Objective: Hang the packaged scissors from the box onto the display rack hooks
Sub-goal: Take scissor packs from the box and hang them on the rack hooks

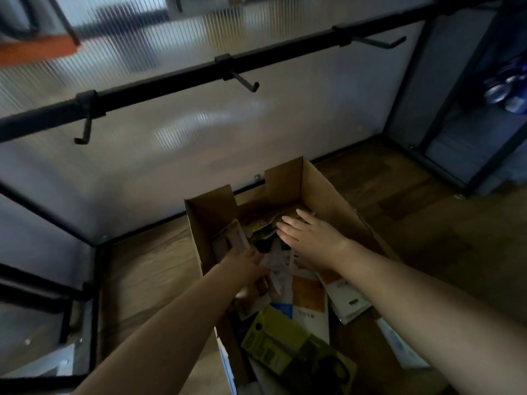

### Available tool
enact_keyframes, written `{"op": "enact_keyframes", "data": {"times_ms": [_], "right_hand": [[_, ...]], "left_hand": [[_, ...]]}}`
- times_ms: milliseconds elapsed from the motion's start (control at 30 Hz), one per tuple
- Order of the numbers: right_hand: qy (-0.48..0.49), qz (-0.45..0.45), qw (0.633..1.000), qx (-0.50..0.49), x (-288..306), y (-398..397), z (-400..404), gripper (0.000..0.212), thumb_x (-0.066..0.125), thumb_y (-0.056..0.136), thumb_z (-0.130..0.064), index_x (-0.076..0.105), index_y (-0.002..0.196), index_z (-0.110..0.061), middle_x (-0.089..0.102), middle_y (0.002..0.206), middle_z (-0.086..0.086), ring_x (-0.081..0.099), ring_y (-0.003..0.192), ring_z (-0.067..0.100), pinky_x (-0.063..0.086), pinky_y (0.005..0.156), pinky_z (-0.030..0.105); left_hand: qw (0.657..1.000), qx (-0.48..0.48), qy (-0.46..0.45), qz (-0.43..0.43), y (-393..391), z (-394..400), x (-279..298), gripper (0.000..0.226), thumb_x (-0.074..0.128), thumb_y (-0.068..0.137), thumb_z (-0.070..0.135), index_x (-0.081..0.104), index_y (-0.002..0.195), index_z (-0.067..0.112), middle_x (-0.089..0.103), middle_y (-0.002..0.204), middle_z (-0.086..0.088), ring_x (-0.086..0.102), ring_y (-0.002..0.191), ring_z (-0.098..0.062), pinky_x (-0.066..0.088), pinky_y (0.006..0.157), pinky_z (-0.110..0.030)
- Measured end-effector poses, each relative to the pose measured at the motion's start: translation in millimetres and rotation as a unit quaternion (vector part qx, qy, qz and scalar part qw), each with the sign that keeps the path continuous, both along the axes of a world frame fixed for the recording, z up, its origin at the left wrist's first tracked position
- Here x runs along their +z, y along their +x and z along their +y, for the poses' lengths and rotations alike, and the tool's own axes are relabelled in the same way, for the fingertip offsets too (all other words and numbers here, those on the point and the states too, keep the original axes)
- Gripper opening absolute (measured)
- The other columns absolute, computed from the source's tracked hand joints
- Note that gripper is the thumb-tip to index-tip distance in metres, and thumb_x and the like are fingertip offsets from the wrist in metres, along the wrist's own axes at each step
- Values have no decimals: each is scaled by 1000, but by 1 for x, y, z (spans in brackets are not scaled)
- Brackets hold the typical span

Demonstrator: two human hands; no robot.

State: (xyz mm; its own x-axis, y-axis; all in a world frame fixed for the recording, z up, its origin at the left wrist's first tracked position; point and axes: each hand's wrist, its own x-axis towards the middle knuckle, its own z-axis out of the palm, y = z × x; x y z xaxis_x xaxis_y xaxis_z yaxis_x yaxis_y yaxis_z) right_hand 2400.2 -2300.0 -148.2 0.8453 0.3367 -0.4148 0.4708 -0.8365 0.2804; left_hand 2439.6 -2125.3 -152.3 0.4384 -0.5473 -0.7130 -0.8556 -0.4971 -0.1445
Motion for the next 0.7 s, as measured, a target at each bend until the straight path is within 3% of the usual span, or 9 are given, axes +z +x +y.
{"op": "enact_keyframes", "data": {"times_ms": [100, 200, 367, 467, 700], "right_hand": [[-23, 30, 999, 6, -6, -3, -6, 62, 34, 101, -27, 2, 151, -8, -1, 159, 10, -5, 147, 25, -4, 117, 45], [-62, 39, 997, 4, -5, -1, -16, 65, 35, 101, -32, 0, 151, -8, -1, 160, 9, -5, 147, 25, -3, 117, 44], [-115, 28, 991, 57, -14, 3, -22, 59, 27, 102, -27, 0, 151, -8, 1, 160, 9, -2, 147, 25, 0, 117, 44], [-97, 39, 993, 55, -23, -1, -12, 60, 27, 102, -27, -1, 151, -9, -1, 160, 9, -4, 147, 26, -2, 117, 45], [-5, 40, 997, 66, -42, 3, 19, 55, 26, 102, -22, 3, 151, -10, 2, 159, 10, -4, 146, 26, -1, 119, 44]], "left_hand": [[999, -37, 9, -32, 2, 4, -2, 69, 56, 92, 20, 18, 149, 26, 9, 157, -9, 9, 144, -27, 24, 112, -49], [994, -79, 13, -75, 5, 8, 2, 67, 55, 92, 16, 21, 148, 23, 15, 156, -8, 15, 143, -26, 18, 114, -49], [971, -143, -11, -190, 7, 16, 8, 42, 47, 95, 16, 42, 137, 18, 40, 143, -5, 34, 132, -27, 22, 111, -43], [962, -152, 5, -227, 6, 23, 16, 35, 46, 95, 17, 49, 130, 15, 45, 137, -5, 35, 128, -27, 22, 111, -42], [961, -115, -26, -251, 0, 26, 37, 28, 43, 96, 14, 56, 120, 15, 54, 127, -4, 36, 128, -27, 2, 117, -47]]}}
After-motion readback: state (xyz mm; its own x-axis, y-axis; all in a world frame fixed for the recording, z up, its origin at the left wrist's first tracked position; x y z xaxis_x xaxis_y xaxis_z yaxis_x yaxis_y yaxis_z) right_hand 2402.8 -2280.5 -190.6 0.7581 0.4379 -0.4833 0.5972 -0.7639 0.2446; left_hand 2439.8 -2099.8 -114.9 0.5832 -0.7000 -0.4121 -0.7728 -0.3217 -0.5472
